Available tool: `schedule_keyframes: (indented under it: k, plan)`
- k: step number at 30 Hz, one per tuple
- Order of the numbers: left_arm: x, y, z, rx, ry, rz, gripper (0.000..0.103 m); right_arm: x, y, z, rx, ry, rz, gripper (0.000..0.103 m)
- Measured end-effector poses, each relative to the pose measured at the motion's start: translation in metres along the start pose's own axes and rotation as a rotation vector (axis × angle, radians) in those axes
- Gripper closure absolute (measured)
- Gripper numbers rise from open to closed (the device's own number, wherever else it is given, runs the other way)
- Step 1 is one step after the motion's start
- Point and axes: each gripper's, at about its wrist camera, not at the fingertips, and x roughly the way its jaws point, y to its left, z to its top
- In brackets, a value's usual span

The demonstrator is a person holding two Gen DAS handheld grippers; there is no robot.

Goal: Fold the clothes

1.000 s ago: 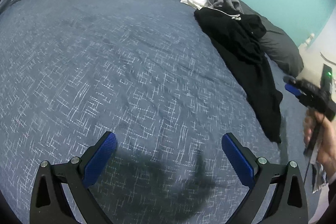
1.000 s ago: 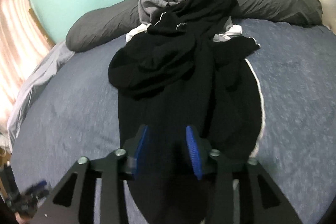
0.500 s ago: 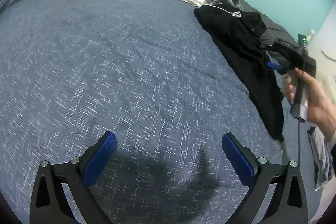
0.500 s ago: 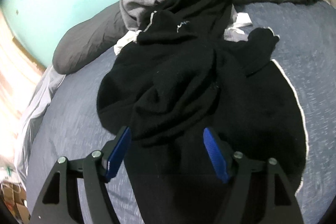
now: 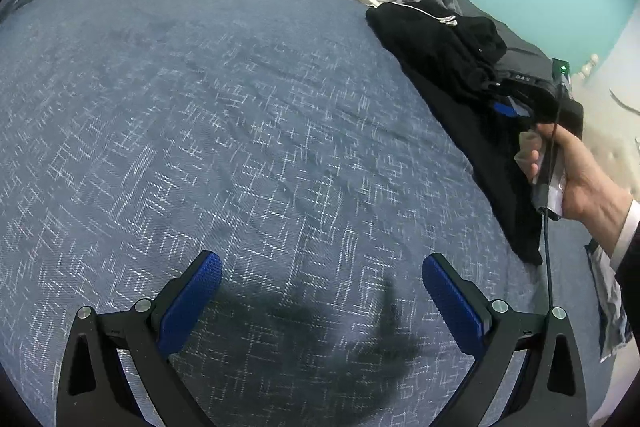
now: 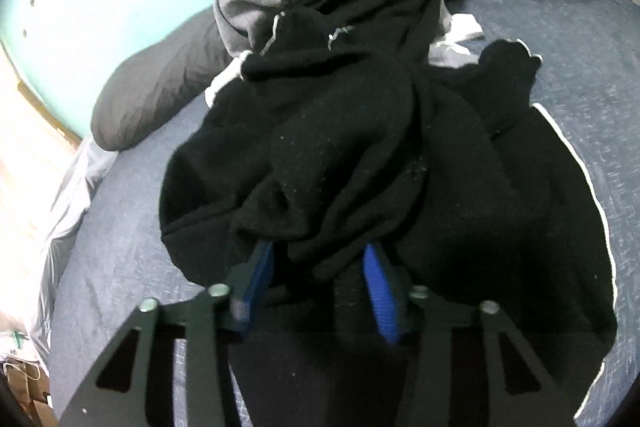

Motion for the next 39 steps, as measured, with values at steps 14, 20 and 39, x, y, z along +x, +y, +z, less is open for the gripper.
schedule_keyframes:
  k: [14,20,39]
  plan:
    - [-0.007,0.004,0.003,-0.008,-0.017,0.004,0.0,-0.065,0.027,-0.013,-0.196,-0.105,0.083,0.097]
    - [-0.013,0.005,0.005,-0.009,-0.029,0.005,0.0,-0.113,0.04,-0.039,-0.257,-0.111,0.155,0.098]
    - [-0.024,0.015,0.011,-0.032,-0.042,-0.015,0.0,-0.183,0.056,-0.176,-0.363,0.105,0.236,0.098]
